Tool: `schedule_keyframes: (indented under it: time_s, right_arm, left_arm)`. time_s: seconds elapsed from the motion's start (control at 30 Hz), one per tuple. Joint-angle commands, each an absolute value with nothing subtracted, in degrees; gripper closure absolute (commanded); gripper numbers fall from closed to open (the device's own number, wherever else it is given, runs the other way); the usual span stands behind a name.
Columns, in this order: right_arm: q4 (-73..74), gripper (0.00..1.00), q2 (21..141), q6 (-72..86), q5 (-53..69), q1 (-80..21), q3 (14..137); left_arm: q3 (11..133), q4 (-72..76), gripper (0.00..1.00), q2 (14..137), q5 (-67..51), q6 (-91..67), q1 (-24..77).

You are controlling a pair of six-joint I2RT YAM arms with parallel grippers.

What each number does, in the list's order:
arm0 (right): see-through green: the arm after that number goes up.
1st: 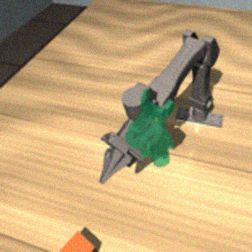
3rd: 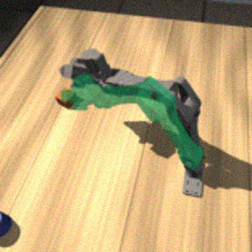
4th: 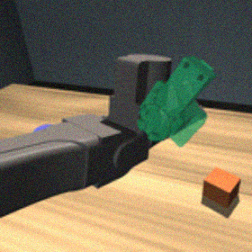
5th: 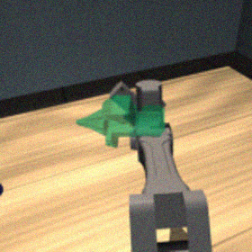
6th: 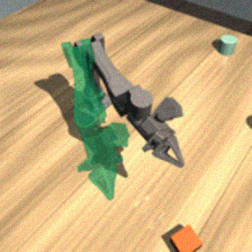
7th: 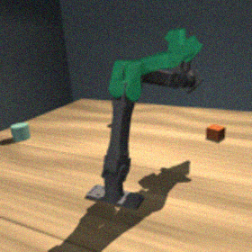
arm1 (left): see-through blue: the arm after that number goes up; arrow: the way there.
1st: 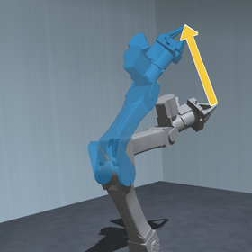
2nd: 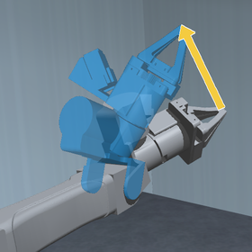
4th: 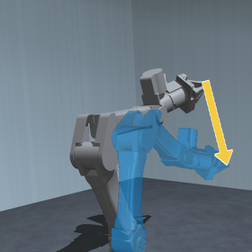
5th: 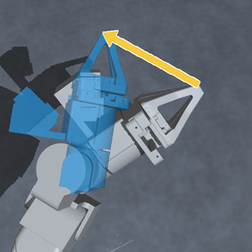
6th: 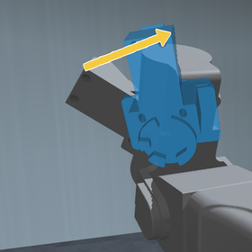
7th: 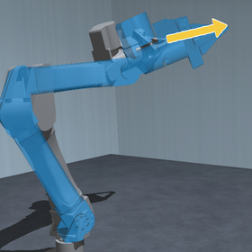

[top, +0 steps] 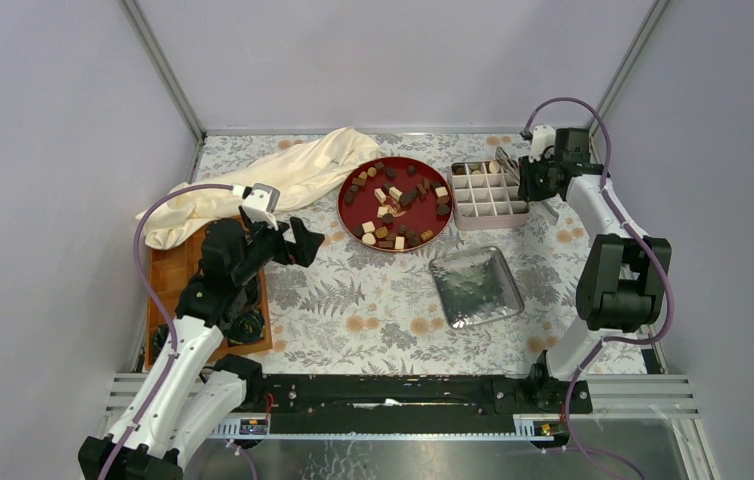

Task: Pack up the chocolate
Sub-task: Pick up the fake chocolate from the plate.

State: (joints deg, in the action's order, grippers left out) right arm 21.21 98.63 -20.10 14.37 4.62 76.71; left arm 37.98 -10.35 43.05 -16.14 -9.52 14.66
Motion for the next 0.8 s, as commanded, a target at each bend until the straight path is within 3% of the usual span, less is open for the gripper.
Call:
schedule_keyframes:
  time_s: [0.0, 0.4, 0.6, 0.77]
  right_arm:
    - [20.7, 0.73, 99.6, -20.5, 13.6, 4.8, 78.5]
    - [24.6, 0.78, 102.8, -21.4, 18.3, 4.7, 80.6]
    - [21.8, 0.78, 96.1, -20.3, 20.5, 4.7, 78.5]
    - [20.4, 0.76, 91.2, -19.3, 31.5, 4.6, 76.1]
  left_arm:
    - [37.6, -8.5, 0.01, 42.4, -16.8, -9.8, 15.0]
    - [37.6, -8.5, 0.01, 42.4, -16.8, -9.9, 15.0]
    - [37.5, -8.5, 0.01, 42.4, -16.7, -9.8, 15.0]
    - [37.5, -8.5, 0.01, 42.8, -16.4, -9.8, 15.0]
